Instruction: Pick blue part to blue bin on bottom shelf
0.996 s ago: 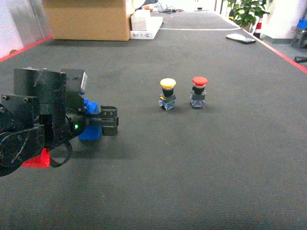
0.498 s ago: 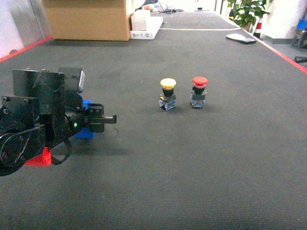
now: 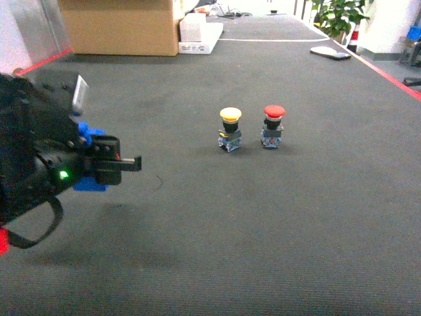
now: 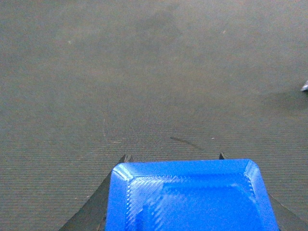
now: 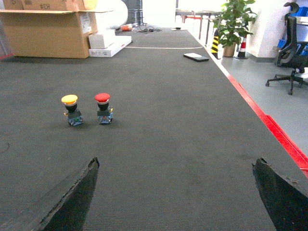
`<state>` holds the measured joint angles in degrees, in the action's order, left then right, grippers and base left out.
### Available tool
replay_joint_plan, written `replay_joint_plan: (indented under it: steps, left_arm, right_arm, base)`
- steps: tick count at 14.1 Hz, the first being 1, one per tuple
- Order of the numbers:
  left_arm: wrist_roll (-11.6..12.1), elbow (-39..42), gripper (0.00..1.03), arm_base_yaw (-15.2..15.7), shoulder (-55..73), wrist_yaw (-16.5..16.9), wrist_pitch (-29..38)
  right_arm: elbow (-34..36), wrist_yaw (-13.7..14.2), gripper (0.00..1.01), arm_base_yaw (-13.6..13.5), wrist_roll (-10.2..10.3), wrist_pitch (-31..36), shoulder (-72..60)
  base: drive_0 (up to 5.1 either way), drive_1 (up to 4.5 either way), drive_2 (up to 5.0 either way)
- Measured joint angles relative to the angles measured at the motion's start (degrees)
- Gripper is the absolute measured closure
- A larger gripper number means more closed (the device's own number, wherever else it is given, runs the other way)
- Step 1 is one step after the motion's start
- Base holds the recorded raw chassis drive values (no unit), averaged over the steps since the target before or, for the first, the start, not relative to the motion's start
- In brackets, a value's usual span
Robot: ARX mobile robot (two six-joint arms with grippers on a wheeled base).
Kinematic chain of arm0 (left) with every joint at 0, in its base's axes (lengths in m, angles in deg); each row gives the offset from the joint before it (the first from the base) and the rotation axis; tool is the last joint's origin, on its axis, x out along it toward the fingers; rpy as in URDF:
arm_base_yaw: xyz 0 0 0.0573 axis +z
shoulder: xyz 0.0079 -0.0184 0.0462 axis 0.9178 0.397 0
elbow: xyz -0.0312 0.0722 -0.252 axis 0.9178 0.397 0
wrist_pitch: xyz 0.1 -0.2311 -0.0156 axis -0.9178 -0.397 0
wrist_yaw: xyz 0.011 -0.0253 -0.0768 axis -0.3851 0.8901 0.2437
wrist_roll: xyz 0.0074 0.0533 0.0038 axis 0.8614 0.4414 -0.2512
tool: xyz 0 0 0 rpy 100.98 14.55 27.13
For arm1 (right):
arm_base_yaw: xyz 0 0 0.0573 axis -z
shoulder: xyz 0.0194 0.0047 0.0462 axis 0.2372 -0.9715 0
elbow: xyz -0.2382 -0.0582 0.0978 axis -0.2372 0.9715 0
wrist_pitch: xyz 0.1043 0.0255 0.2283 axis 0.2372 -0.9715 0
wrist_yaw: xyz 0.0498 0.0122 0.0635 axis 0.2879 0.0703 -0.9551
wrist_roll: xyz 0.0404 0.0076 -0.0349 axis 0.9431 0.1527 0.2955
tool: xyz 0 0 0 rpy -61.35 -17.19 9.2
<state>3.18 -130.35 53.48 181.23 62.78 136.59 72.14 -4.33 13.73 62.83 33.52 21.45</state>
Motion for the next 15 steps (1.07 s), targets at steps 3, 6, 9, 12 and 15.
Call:
replay_joint_plan:
  steps: [3,6,9,12,15]
  left_arm:
    - [0.3,8.9,0.59,-1.4,-22.7,-4.0,-9.6]
    - [-0.7,14.6,0.59,-3.8,-44.2,-9.7,-21.2]
    - [-3.3,18.0,0.59,-9.0,-64.7,-16.5,-35.0]
    - [-5.2,22.0,0.59,-12.8,-84.3,-21.0,-51.0]
    - [-5.1,22.1,0.59,-12.9,-84.2,-21.0,-51.0]
  right_arm:
    - [0.0,0.0,0.03,0.0,0.0,0.0,0.0]
    - [0.0,0.0,0.03,0.0,0.0,0.0,0.0]
    - [0.0,0.0,0.03,0.0,0.0,0.0,0.0]
    - [0.0,0.0,0.03,0.0,0.0,0.0,0.0]
    - [0.0,0.0,0.03,0.0,0.0,0.0,0.0]
  base:
    - [0.0,0.00,0.0]
    - [0.0,0.00,0.0]
    - [0.0,0.00,0.0]
    - [0.0,0.00,0.0]
    - [0.0,0.00,0.0]
